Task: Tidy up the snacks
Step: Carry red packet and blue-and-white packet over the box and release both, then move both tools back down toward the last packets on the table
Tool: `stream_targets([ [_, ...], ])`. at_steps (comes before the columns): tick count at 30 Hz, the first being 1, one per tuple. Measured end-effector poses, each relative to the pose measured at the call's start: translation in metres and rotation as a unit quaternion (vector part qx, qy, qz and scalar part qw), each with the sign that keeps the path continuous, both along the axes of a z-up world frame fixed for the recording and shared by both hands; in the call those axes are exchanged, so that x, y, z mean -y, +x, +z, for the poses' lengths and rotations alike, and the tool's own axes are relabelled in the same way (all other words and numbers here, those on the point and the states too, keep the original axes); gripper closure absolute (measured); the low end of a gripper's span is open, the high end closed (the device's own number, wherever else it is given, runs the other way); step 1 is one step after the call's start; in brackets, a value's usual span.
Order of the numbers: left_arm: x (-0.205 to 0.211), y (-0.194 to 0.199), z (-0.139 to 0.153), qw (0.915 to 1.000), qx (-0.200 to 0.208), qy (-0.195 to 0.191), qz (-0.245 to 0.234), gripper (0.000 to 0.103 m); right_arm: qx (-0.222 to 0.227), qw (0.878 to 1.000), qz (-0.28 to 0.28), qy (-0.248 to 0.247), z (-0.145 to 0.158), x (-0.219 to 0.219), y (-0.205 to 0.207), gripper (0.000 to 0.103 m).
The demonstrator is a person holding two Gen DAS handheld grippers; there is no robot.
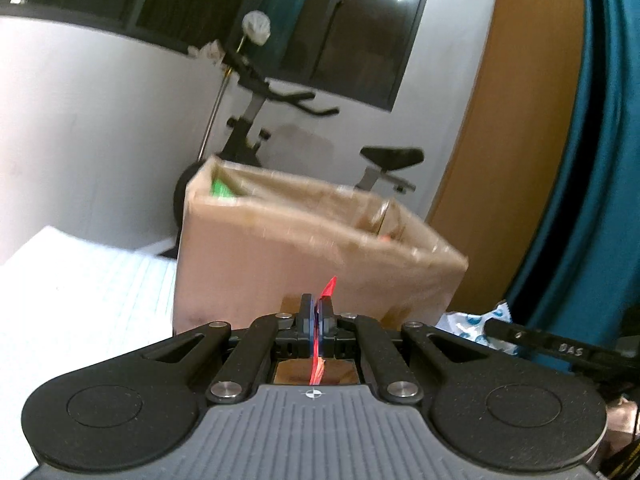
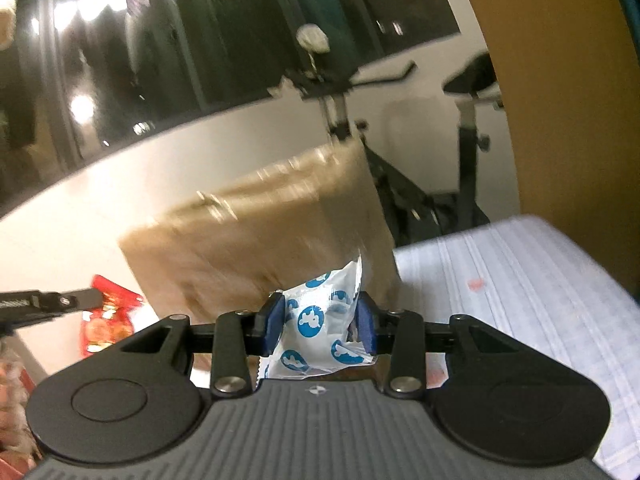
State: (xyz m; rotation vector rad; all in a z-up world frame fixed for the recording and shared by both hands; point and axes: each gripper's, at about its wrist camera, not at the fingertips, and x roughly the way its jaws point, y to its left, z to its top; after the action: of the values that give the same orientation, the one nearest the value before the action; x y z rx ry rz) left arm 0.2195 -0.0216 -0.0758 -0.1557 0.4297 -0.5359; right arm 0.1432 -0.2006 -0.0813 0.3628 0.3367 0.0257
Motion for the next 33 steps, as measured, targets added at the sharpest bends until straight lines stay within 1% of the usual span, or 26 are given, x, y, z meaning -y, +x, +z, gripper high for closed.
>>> stream_targets([
  [4, 0.002, 0.003, 0.021, 0.9997, 0.023, -0.006, -0.009, 0.1, 0.038, 0.999, -0.001, 0.008, 0.029, 0.001, -0.002, 0.062],
  [7, 0.008, 0.011, 0.037, 0.9988, 0.047, -0.004, -0.016, 0.1, 0.062, 0.998, 0.005, 0.008, 0.049, 0.003, 0.008, 0.062],
  [10, 0.017, 0.025, 0.055, 0.9973, 0.067, -0.001, -0.029, 0.1, 0.076, 0.997, 0.016, 0.001, 0.068, 0.001, 0.028, 0.063],
  [13, 0.03, 0.046, 0.069, 0.9956, 0.085, 0.007, -0.039, 0.1, 0.084, 0.996, 0.033, -0.019, 0.081, -0.005, 0.058, 0.063],
  [17, 0.045, 0.083, 0.081, 0.995, 0.09, 0.013, -0.04, 0.1, 0.066, 0.996, 0.05, -0.024, 0.085, -0.014, 0.109, 0.063],
  [20, 0.057, 0.108, 0.082, 0.9948, 0.09, 0.033, -0.034, 0.1, 0.04, 0.998, 0.047, -0.024, 0.08, -0.022, 0.142, 0.063],
  [23, 0.065, 0.129, 0.077, 0.9962, 0.067, 0.043, -0.035, 0.1, 0.009, 0.999, 0.034, -0.023, 0.068, -0.028, 0.164, 0.063],
  [26, 0.071, 0.148, 0.063, 0.9974, 0.03, 0.048, -0.045, 0.099, -0.025, 0.999, 0.029, -0.032, 0.053, -0.032, 0.176, 0.061],
  [28, 0.074, 0.156, 0.053, 0.9972, 0.004, 0.064, -0.039, 0.091, -0.035, 0.998, 0.027, -0.036, 0.047, -0.034, 0.177, 0.06],
  [29, 0.076, 0.159, 0.05, 0.9967, -0.006, 0.077, -0.027, 0.071, -0.036, 0.998, 0.024, -0.04, 0.046, -0.034, 0.176, 0.054],
  [30, 0.074, 0.161, 0.046, 0.9965, -0.008, 0.082, -0.017, 0.05, -0.035, 0.998, 0.021, -0.044, 0.045, -0.034, 0.174, 0.049],
  [31, 0.069, 0.161, 0.045, 0.9969, -0.005, 0.078, -0.011, 0.046, -0.03, 0.998, 0.021, -0.046, 0.046, -0.033, 0.172, 0.048],
  [33, 0.056, 0.159, 0.045, 0.9977, 0.0, 0.067, -0.002, 0.045, -0.024, 0.998, 0.022, -0.05, 0.048, -0.032, 0.164, 0.048],
])
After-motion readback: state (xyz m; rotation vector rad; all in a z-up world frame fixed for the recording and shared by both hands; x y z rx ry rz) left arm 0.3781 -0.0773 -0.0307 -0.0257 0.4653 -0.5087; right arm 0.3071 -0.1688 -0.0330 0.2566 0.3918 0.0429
